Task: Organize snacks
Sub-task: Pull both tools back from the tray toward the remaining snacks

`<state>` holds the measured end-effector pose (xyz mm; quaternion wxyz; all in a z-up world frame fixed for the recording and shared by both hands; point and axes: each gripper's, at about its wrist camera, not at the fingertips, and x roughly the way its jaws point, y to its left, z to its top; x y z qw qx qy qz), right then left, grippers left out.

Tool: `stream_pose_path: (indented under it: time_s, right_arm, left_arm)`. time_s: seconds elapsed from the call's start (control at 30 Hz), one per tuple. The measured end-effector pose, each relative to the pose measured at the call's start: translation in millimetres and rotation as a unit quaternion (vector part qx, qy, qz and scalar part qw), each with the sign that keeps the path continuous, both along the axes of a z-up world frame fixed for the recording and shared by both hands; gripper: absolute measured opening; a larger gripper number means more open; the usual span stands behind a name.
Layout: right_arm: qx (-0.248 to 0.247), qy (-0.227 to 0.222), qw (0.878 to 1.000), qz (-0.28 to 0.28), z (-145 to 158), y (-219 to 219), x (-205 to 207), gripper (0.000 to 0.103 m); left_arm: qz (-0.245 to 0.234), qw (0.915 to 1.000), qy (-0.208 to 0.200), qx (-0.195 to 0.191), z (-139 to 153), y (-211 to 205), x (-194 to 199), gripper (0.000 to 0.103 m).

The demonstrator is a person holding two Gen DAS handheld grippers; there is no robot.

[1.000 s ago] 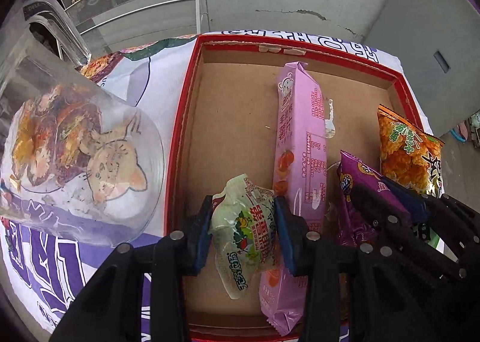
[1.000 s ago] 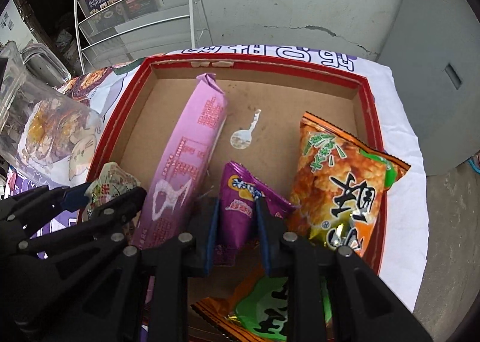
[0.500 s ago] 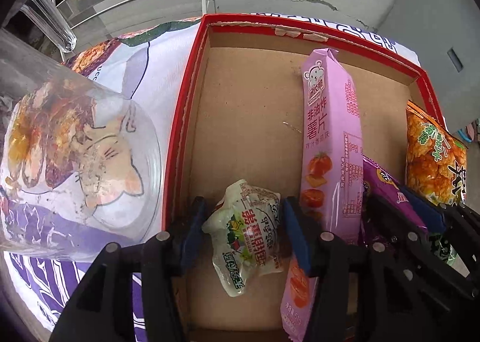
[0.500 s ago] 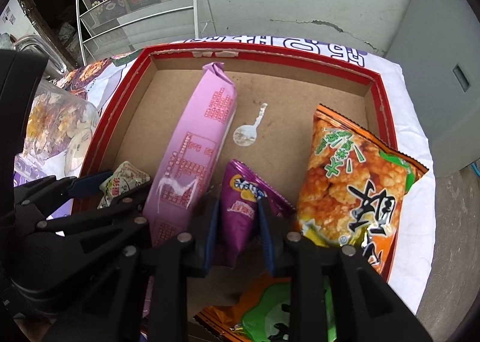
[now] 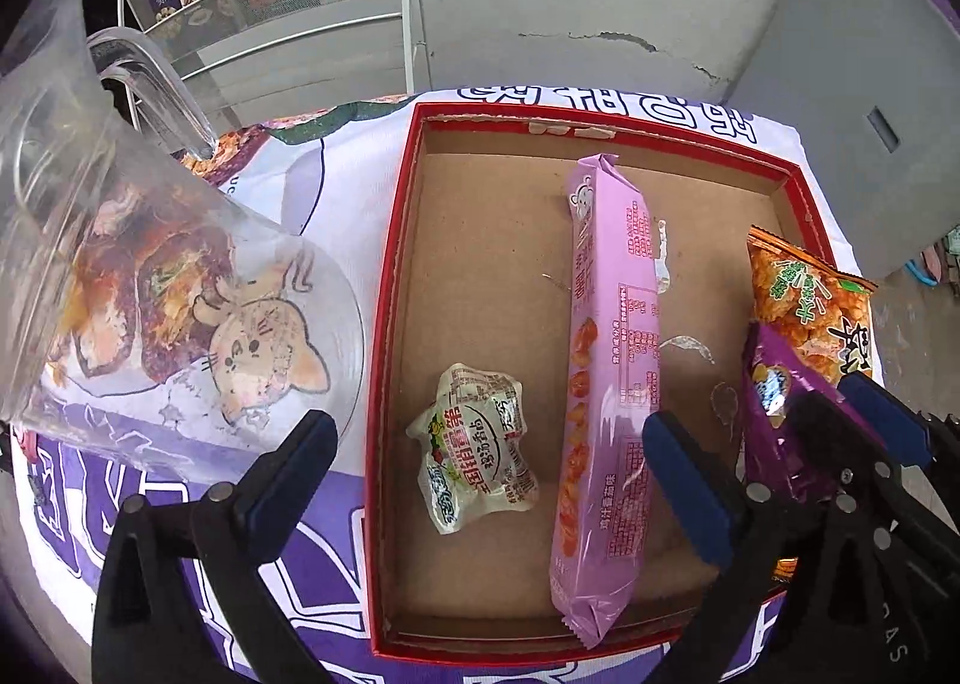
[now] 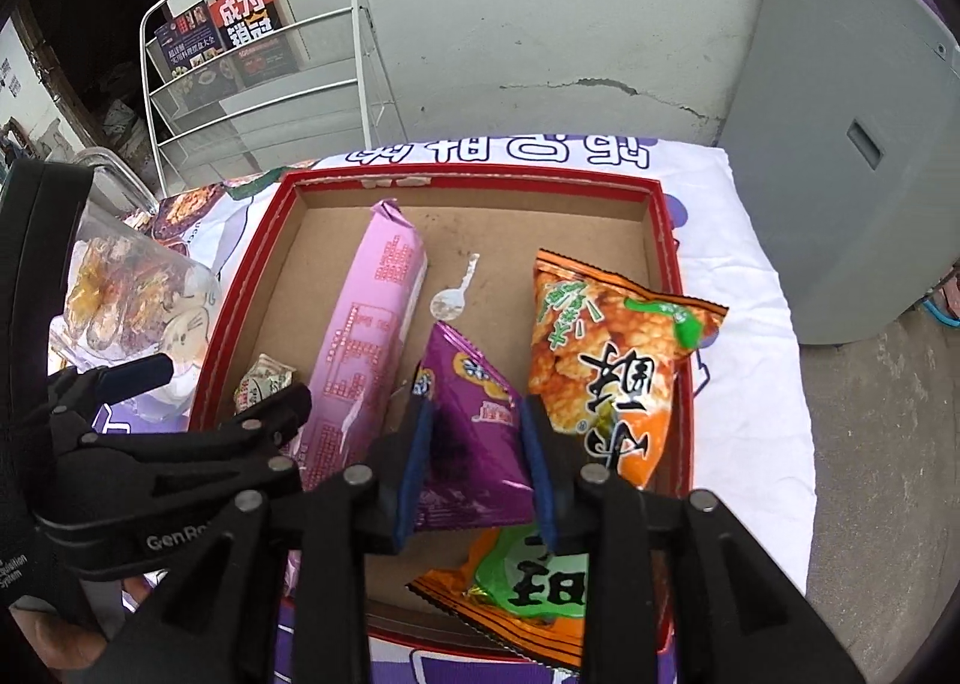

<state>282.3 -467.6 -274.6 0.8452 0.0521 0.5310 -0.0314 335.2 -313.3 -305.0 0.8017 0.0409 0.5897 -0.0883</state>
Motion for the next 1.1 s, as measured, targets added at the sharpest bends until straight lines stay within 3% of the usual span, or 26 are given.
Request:
stream_pose_path:
  time_s: [0.27, 0.47, 0.57, 0.77, 1.1]
  right_arm:
    - [-0.030, -0.008, 1.000, -0.006, 10.2, 4.3, -15.6, 0.034]
    - [-0.064, -0.036, 0.997, -0.031, 36.7, 24.6, -43.4, 0.034]
    - [-0.053, -0.049, 0.997, -0.041, 51.8, 40.6, -57.4, 0.034]
    - [-0.016, -0.066, 0.997, -0.020, 67.4, 101.3, -71.7, 0.034]
    - [0.010, -0.063, 0.996, 0.058, 69.3, 254.6, -54.2, 0.034]
  left_arm:
    - [0.001, 0.9999, 0.000, -0.016, 11.8, 11.8, -27.0, 0.103]
    - [0.016, 0.9989, -0.013, -0.042, 32.2, 32.2, -53.6, 0.103]
    - [0.025, 0.9982, -0.025, -0.048, 48.0, 52.4, -66.0, 0.103]
    - [0.055, 0.9968, -0.039, -0.042, 71.1, 123.6, -88.9, 0.103]
    - [0.141, 0.9885, -0.049, -0.024, 84.6, 276.1, -101.8, 0.103]
